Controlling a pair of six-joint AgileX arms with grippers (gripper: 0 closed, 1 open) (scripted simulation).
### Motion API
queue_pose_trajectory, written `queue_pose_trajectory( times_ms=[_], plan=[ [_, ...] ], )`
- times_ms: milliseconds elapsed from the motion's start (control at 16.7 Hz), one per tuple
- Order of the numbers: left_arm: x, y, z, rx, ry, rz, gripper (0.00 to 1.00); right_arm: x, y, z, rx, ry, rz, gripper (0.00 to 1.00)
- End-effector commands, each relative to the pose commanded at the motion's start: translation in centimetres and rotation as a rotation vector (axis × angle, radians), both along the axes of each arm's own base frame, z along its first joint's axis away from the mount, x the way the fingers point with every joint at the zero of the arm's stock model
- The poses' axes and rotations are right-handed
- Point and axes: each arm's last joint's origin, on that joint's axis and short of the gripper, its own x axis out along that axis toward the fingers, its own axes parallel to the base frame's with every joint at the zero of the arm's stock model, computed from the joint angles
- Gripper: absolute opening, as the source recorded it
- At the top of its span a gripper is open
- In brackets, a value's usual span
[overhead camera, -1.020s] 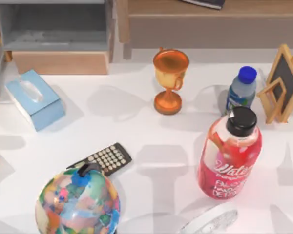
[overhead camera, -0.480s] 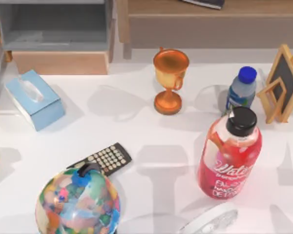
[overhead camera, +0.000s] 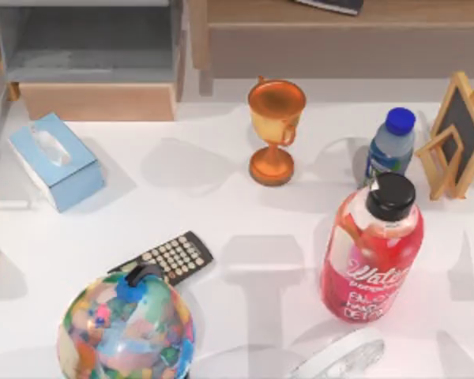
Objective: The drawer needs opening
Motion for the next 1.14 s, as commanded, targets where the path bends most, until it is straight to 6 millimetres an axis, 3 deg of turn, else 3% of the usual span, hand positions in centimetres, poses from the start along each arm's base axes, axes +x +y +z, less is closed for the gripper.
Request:
queue_pose_trajectory(
  times_ms=[780, 1140],
  plan=[
    [0.00, 0.00, 0.00, 0.000, 0.000, 0.000, 0.98, 0.00, 0.00, 0.00, 0.000, 0.000, 0.000, 1.00],
    [0.00, 0.00, 0.00, 0.000, 0.000, 0.000, 1.00, 0.00, 0.00, 0.00, 0.000, 0.000, 0.000, 1.00]
  ],
)
